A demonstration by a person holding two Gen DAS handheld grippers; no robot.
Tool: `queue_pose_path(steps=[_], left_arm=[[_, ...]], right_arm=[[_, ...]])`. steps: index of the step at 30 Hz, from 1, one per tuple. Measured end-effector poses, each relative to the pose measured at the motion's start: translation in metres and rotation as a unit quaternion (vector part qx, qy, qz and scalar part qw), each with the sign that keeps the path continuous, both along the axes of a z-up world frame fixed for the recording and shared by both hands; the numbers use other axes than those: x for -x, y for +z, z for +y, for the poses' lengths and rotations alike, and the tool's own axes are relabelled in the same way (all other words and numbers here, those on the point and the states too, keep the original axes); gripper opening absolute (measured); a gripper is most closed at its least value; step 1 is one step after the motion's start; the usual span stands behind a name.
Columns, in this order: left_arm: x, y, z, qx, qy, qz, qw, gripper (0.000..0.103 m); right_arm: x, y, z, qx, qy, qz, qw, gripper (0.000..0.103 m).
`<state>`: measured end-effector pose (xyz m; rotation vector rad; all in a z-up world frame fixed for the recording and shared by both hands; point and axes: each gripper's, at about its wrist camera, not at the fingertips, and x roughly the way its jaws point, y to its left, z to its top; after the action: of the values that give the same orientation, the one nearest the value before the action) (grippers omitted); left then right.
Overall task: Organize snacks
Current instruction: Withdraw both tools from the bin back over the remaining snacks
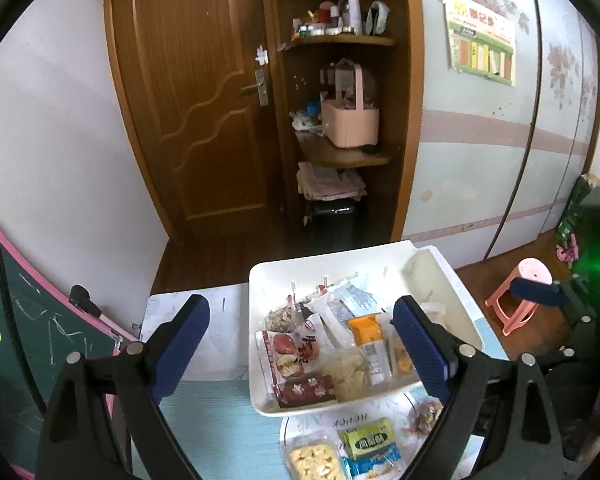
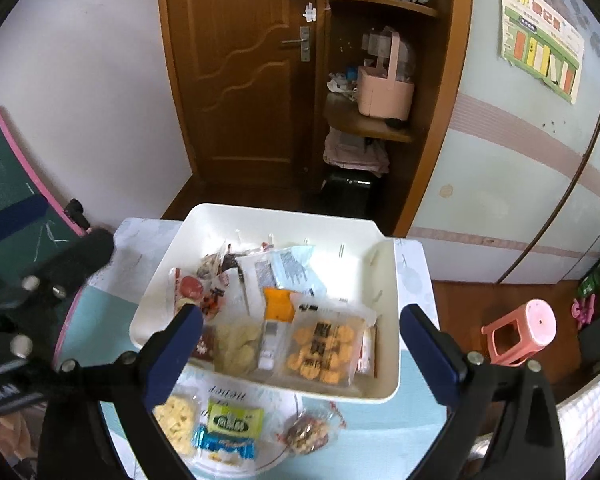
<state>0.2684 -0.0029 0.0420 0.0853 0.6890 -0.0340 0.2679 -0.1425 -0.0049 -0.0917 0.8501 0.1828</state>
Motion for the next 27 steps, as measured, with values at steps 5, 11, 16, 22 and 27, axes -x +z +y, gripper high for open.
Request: queue_pose_path(steps=[5,11,16,22,27], left_arm=[[0.035,0.012,0.000,-0.005,-0.010,-0.013,0.9999,0.093],[0.080,0.021,0.000,-0.016,-0.024,-0.020,0.9994,0.093],[0.109,0.030,0.004,-0.016,-0.028,-0.028,0.9991,0.093],[0.133,0.038,0.015,-0.021,-0.028,-0.038,0.9987,0.093],[0.140,0.037,0.026,-0.022,-0.021,-0.041,0.9987,0.098]], right_arm=[[0.024,0.006,-0.011,-0.023,-0.007,0.007,1.000,0.099],[0.058,0.019,-0.022,-0.029,-0.013,-0.003,1.000,0.099],[0.083,0.032,-0.034,-0.033,-0.023,-0.014,0.999,0.099],[0.108,0.043,-0.049,-0.037,-0.031,-0.021,0.999,0.099],[0.121,0.045,-0.055,-0.017,-0.038,-0.039,0.998,0.099]])
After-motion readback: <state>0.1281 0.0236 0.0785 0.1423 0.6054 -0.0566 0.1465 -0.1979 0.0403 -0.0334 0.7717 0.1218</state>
